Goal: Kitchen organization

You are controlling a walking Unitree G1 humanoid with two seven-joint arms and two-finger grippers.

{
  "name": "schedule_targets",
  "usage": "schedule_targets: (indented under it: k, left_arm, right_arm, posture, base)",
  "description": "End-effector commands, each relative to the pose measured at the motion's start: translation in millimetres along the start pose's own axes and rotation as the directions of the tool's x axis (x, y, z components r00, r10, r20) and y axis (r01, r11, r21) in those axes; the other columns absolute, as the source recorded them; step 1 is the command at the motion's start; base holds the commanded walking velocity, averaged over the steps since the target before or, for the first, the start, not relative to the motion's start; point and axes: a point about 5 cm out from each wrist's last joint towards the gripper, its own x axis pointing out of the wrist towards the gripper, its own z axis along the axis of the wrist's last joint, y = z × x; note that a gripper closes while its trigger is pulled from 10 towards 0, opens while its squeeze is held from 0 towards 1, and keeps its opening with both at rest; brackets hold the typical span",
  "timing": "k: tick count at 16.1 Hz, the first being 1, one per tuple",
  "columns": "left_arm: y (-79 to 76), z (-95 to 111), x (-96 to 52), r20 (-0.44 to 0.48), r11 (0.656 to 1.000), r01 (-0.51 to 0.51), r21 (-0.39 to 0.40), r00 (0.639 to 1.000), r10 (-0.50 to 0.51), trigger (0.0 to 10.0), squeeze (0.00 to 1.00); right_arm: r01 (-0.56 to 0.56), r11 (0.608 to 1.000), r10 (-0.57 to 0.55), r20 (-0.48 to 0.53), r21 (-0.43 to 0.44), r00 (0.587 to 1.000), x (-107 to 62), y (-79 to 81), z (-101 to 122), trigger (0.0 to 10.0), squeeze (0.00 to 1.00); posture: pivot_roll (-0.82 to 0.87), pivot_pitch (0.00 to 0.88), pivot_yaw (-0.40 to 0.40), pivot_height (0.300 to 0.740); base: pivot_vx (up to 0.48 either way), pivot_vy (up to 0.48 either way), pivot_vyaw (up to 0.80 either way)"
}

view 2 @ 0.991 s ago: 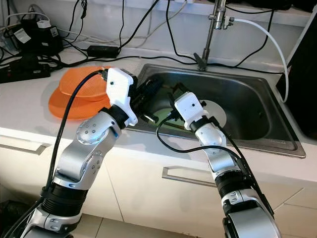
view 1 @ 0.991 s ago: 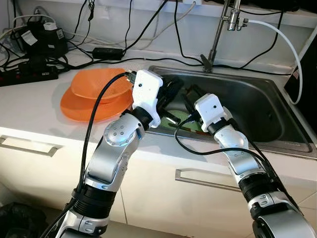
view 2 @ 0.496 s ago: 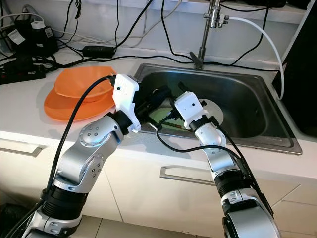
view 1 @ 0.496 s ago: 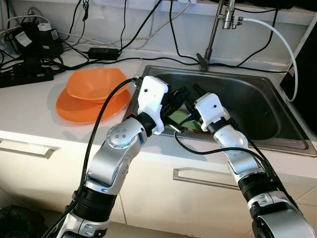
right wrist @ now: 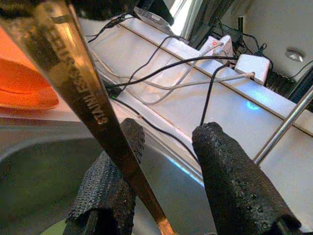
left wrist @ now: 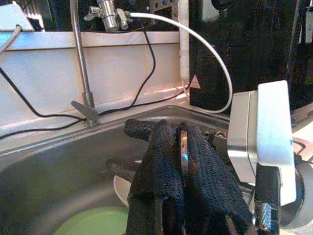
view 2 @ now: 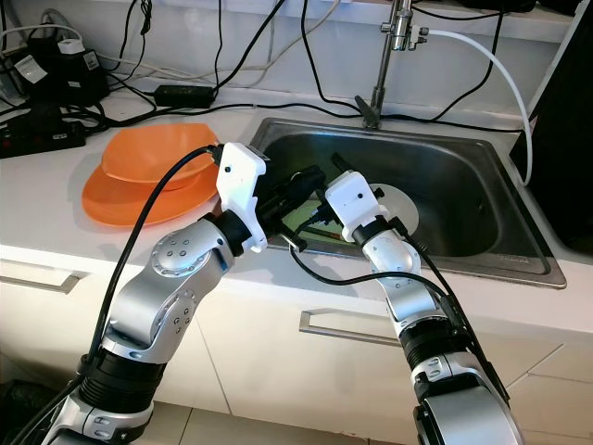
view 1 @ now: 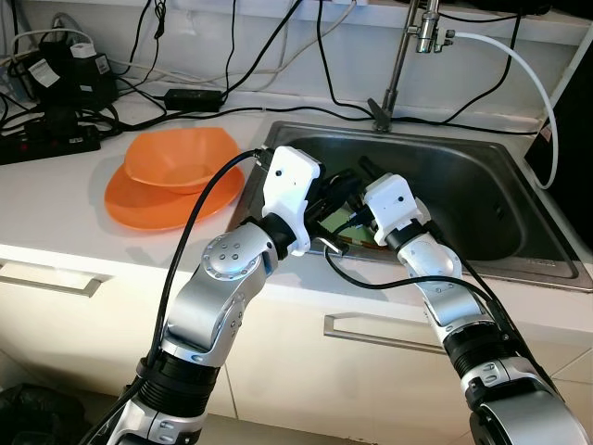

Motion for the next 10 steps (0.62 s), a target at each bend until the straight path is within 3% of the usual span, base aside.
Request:
schedule_targets:
  k: [1, 4, 5, 7, 10]
  left_arm:
    - [3.0, -4.2, -1.7, -0.023, 1.000, -0.019, -0.011, 1.000, 0.019, 10.0, 0.00]
    - [12.6, -1.3, -2.1, -0.019, 0.997, -0.074, 0.012, 0.997, 0.074, 10.0, 0.00]
    - [15.6, 0.1, -2.0, -0.011, 0.996, -0.093, 0.014, 0.996, 0.093, 10.0, 0.00]
    - [16.4, -0.2, -2.2, -0.011, 0.995, -0.100, 0.014, 0.995, 0.100, 10.0, 0.00]
    - [17.2, -1.5, -2.3, -0.014, 0.994, -0.109, 0.023, 0.994, 0.110, 10.0, 0.00]
  right_arm:
    - [0.017, 1.000, -0.017, 0.061, -0.005, 0.998, 8.3, -6.1, 13.3, 10.0, 0.00]
    - [0.012, 1.000, -0.011, 0.048, -0.004, 0.999, 6.3, -4.0, 10.3, 10.0, 0.00]
    - [0.009, 1.000, -0.009, 0.040, -0.003, 0.999, 5.7, -3.3, 8.7, 5.5, 0.00]
    - [0.009, 1.000, -0.009, 0.040, 0.000, 0.999, 5.8, -3.3, 8.7, 0.0, 0.00]
    - [0.005, 1.000, -0.004, 0.038, -0.003, 0.999, 6.1, -3.3, 8.7, 0.0, 0.00]
  posture:
    - [0.12, 0.000, 0.006, 0.740]
    - [0.12, 0.000, 0.007, 0.740]
    - [0.12, 0.000, 0.007, 0.740]
    - [0.12, 0.000, 0.007, 0.740]
    - [0.12, 0.000, 0.005, 0.740]
  base:
    - [0.000, 0.000, 0.00]
    - [0.000, 0.000, 0.00]
    - [0.000, 0.000, 0.00]
    - [0.000, 0.000, 0.00]
    - [0.000, 0.000, 0.00]
